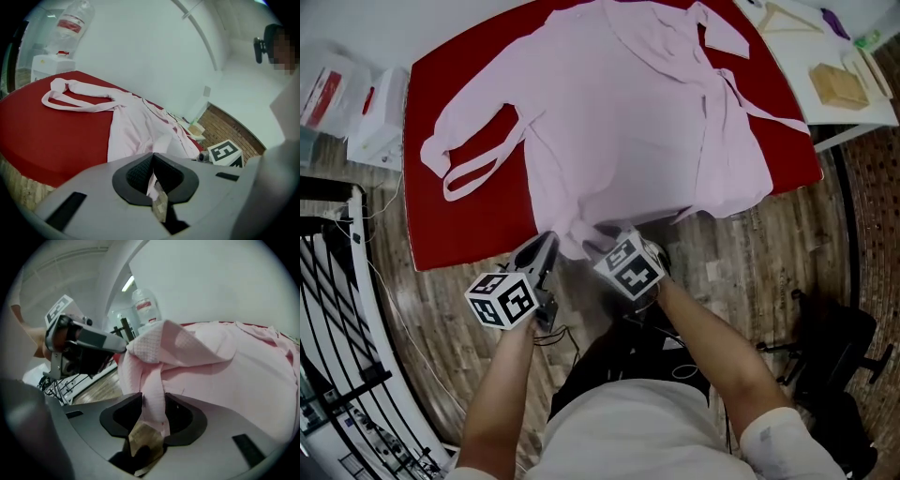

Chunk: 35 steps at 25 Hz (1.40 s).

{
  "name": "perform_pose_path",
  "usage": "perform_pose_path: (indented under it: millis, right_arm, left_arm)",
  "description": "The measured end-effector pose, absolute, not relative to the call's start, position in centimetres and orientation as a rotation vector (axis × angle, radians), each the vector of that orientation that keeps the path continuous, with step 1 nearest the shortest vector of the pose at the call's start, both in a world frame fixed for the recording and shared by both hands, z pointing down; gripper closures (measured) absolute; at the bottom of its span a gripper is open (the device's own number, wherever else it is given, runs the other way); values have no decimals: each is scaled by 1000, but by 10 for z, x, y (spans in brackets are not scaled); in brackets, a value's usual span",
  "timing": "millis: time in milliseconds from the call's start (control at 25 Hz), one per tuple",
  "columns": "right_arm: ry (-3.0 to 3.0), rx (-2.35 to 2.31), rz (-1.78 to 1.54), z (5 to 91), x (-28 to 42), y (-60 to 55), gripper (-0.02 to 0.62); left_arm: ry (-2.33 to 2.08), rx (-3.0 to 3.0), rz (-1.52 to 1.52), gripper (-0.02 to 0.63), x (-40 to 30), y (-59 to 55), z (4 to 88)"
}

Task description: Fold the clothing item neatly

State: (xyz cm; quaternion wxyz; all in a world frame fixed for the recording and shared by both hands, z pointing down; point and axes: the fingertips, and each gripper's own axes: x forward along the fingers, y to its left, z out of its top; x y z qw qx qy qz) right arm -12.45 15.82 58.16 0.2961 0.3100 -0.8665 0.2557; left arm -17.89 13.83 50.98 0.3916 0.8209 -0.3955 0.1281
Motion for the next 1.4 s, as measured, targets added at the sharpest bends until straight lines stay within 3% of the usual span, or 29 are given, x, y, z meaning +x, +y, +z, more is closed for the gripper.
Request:
perform_pose_path:
  millis: [40,120,200,1400]
  right_arm:
    - [-2278,802,681,586,-125,161,438]
    - [-2263,794,699,587,-124,167,543]
    - [-2272,809,719,584,-121,173,557]
    - [-1985,1135,1094,623,5,270,561]
  left_arm:
    - [-1007,2084,326,597,-180,138,510]
    - [-1008,2088,328,597,-181,138,509]
    - [-1006,2097,327,597,-181,137,508]
    - [-697,2253,435,591,-119,177,525]
